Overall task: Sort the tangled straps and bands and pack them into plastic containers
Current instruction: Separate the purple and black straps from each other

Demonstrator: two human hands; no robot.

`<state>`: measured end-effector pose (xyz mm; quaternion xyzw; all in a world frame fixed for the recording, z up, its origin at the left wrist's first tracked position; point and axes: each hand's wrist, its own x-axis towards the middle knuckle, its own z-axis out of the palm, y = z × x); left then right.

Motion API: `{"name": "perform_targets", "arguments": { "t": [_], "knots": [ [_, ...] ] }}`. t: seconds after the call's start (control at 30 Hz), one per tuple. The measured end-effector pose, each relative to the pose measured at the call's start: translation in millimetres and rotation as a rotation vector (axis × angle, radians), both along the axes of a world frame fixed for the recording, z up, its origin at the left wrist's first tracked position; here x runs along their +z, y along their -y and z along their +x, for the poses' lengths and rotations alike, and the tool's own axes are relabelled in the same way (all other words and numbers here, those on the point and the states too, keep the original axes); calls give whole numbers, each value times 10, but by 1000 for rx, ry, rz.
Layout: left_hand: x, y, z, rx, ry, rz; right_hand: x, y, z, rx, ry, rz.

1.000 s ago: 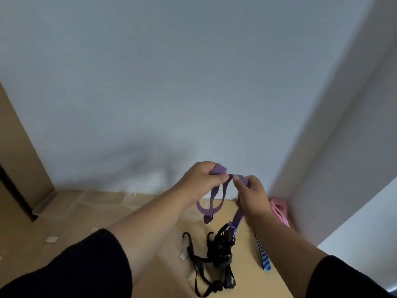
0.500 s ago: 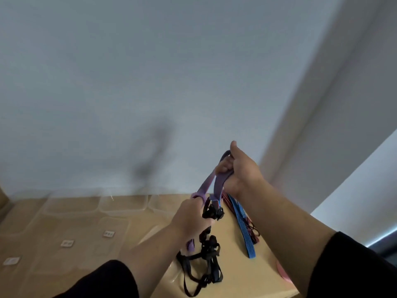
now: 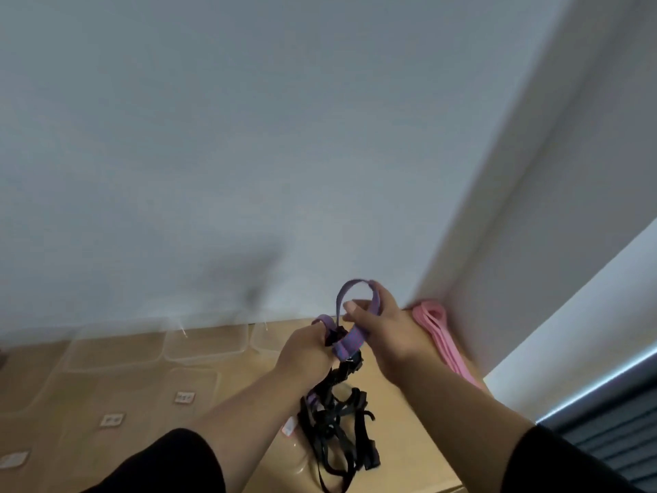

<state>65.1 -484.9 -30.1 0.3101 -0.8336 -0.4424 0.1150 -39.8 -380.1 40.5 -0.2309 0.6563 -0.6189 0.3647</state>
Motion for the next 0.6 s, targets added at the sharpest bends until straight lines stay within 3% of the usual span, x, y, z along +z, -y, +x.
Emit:
{"name": "perform_targets", "arguments": {
  "t": [0.17, 0.27, 0.43, 0.6],
  "knots": [
    [28, 71, 108, 24, 93, 47, -290, -87, 345, 238, -213, 23],
    [-19, 78, 233, 26, 45, 17, -362, -106, 536, 367, -346, 96],
    [-34, 92, 356, 125, 1, 296, -442, -36, 638, 89, -428, 91],
    [-4, 100, 411, 120, 11, 304, -447, 13, 614, 37, -550, 185]
  ]
}}
